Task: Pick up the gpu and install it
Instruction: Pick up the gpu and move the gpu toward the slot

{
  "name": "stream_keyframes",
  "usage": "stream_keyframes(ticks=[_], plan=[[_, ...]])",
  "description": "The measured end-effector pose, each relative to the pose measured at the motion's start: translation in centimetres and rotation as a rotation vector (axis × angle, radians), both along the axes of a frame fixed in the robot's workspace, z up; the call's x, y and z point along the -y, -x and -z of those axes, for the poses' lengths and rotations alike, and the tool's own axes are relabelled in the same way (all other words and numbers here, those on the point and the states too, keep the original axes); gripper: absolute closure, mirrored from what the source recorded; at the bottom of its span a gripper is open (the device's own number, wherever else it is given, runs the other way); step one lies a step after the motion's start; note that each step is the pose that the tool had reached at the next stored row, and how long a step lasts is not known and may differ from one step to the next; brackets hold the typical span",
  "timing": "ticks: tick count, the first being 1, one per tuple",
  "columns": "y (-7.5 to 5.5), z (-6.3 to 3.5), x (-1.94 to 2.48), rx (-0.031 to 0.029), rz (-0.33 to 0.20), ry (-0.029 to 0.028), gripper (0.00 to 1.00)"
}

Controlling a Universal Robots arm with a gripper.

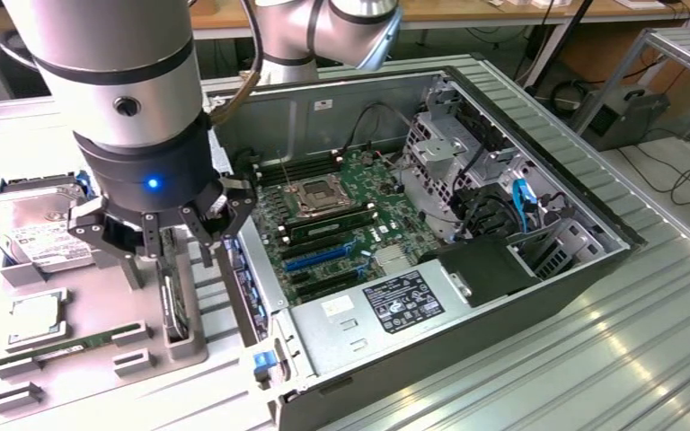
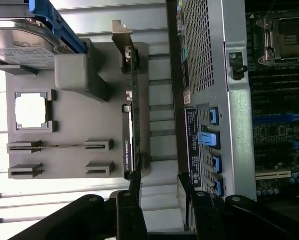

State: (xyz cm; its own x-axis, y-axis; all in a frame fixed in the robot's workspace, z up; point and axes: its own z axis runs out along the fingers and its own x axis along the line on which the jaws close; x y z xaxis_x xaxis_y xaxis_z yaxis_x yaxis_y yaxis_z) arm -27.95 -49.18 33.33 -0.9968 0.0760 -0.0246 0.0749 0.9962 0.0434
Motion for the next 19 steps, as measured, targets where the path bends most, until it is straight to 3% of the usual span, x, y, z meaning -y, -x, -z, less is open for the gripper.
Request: stream_keyframes(ticks=[5,19], plan=[[0.0,0.02,-1.49,0.0000,0.000,0.0000,0.58],[0.0,0.40,-4.89,0.0000,0.000,0.0000,0.58]])
